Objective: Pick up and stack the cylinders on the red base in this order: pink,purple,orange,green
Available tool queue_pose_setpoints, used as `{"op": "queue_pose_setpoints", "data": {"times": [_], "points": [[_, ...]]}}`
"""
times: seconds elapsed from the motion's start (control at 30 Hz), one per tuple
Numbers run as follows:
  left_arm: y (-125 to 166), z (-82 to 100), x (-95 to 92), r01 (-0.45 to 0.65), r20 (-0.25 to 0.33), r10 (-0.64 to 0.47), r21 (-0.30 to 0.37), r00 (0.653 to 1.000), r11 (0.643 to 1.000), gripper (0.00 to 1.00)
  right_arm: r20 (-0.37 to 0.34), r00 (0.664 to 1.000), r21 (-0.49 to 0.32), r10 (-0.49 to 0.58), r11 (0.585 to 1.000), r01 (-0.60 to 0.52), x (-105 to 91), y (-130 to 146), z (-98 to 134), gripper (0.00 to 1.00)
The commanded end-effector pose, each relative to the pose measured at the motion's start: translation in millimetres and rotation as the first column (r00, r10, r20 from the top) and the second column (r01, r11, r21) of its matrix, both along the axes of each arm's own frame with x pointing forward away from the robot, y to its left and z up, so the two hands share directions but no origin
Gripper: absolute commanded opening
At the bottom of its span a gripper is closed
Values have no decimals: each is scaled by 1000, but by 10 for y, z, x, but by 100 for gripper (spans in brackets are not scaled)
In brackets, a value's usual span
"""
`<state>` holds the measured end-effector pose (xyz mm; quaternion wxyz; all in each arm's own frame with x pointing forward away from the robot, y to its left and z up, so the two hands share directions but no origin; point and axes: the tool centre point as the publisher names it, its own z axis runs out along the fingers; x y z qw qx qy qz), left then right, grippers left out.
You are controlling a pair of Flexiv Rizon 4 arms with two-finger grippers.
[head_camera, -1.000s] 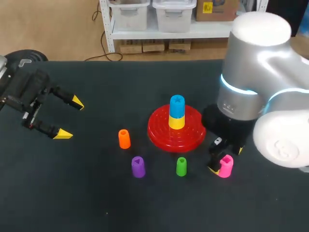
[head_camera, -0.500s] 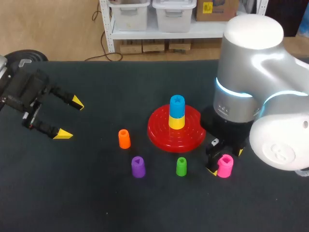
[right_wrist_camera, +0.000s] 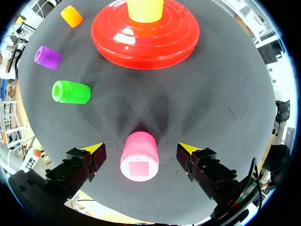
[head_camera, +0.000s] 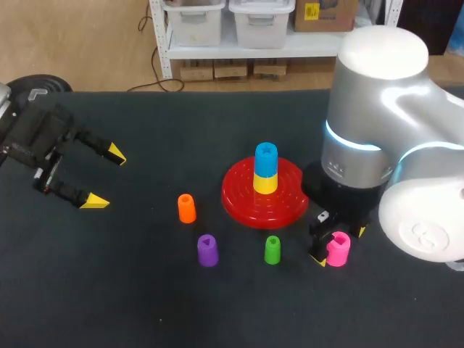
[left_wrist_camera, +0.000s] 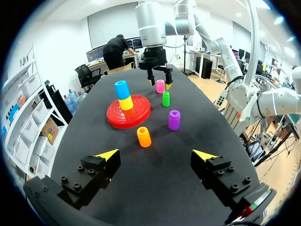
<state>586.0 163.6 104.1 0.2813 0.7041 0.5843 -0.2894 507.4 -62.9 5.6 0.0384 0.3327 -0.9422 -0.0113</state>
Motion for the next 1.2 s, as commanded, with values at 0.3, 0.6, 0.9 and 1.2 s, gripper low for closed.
{"op": "queue_pose_setpoints", "data": {"times": [0.3,0.6,0.9,1.2], "points": [[6,-8,2,1,2,-1,-1,1000,1000,100,-8,1000,3,-14,1000,14,7,-28,-39,0],[6,-8,2,1,2,-1,-1,1000,1000,100,-16,1000,0,-10,1000,10,17,-26,-59,0],[6,-8,2,1,2,-1,-1,1000,1000,100,8,1000,-26,22,999,-22,98,-9,209,0],[6,-8,2,1,2,-1,-1,1000,1000,100,109,990,-54,89,995,-84,417,118,915,0]]}}
